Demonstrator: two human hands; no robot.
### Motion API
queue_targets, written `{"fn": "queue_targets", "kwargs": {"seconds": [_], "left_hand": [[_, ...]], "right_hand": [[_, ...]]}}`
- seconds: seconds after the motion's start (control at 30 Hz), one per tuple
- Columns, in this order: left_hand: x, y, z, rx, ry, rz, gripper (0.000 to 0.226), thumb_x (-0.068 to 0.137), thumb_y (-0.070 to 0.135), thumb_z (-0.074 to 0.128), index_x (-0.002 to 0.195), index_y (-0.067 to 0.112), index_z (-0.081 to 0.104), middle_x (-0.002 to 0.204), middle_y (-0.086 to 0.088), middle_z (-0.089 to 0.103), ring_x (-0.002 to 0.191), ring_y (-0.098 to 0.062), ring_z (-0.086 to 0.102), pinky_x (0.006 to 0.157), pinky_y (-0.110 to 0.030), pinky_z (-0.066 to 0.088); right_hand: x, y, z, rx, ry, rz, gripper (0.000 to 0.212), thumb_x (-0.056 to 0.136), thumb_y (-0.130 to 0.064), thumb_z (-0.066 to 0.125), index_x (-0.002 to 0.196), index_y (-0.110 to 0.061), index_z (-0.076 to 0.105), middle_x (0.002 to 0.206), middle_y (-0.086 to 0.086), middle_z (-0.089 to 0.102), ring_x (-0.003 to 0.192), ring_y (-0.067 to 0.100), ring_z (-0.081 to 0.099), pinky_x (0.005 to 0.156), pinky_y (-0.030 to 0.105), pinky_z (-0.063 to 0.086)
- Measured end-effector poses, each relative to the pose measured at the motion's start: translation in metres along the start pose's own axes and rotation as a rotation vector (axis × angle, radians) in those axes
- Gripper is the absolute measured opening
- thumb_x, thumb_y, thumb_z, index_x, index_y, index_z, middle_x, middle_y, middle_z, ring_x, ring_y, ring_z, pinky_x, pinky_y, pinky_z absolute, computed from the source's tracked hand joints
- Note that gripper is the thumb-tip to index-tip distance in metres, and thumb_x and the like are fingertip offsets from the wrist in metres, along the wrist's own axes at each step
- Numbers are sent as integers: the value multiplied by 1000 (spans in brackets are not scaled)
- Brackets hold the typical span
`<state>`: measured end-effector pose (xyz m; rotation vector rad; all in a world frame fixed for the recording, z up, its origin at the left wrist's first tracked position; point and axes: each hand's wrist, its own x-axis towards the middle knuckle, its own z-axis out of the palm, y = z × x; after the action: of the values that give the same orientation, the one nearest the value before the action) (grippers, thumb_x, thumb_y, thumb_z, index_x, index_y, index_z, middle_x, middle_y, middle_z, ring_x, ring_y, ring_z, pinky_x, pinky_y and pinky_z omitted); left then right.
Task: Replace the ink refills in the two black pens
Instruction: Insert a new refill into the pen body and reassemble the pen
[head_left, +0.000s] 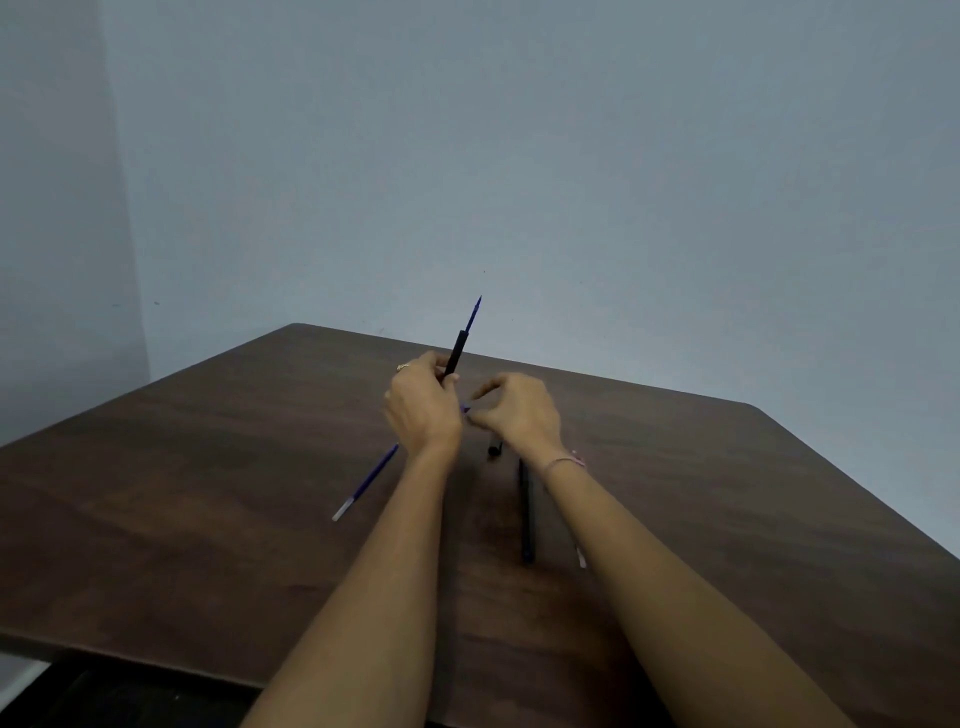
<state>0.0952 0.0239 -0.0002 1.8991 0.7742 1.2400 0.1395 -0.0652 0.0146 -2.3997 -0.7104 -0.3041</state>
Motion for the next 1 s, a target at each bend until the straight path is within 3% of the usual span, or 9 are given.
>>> {"fn": "queue_targets", "kwargs": {"seconds": [0.1,0.17,0.27,0.4,0.6,0.8,1.0], "left_hand": [[-1,2,3,49,-60,47,14,84,17,67,97,21,69,96,0,69,86,-19,65,69,-28,46],[-3,3,5,82,-110,94,17,84,17,67,101,21,69,100,-1,69,89,-20,65,74,-31,50],[-8,7,6,119,-181,150,19,85,18,66,103,22,69,101,-1,69,91,-20,65,78,-34,52],[-14,13,10,185,-248,251,18,86,18,65,102,24,69,98,2,69,89,-18,64,71,-30,51],[-20,18,17,269,-334,355,21,85,18,66,104,26,68,100,1,68,90,-19,64,71,-32,52],[-22,19,18,301,-348,386,21,85,18,66,105,25,68,100,2,68,89,-18,64,71,-32,52],[-22,20,17,307,-354,398,22,86,19,65,106,25,68,101,1,67,90,-18,63,68,-30,48]], "right_hand": [[2,29,-24,242,252,41,20,78,-24,73,96,-17,72,69,-2,66,58,8,57,55,14,43],[-1,52,-38,409,386,83,25,83,-14,69,107,-9,68,71,-2,64,53,2,57,53,0,38],[-4,76,-46,615,491,166,30,92,-6,56,121,-11,59,79,-1,63,47,-4,60,54,-3,37],[-2,84,-51,770,509,150,31,97,-10,48,125,-22,57,76,-5,55,54,3,64,55,-1,39],[-3,81,-64,904,579,74,20,88,-17,64,107,-22,59,79,-4,68,50,-1,61,60,-5,37],[-4,79,-66,989,590,49,21,85,-16,69,103,-20,59,84,5,71,54,0,61,62,5,44],[-5,78,-65,958,551,41,22,84,-13,69,103,-19,60,79,2,69,61,6,63,68,16,48]]}}
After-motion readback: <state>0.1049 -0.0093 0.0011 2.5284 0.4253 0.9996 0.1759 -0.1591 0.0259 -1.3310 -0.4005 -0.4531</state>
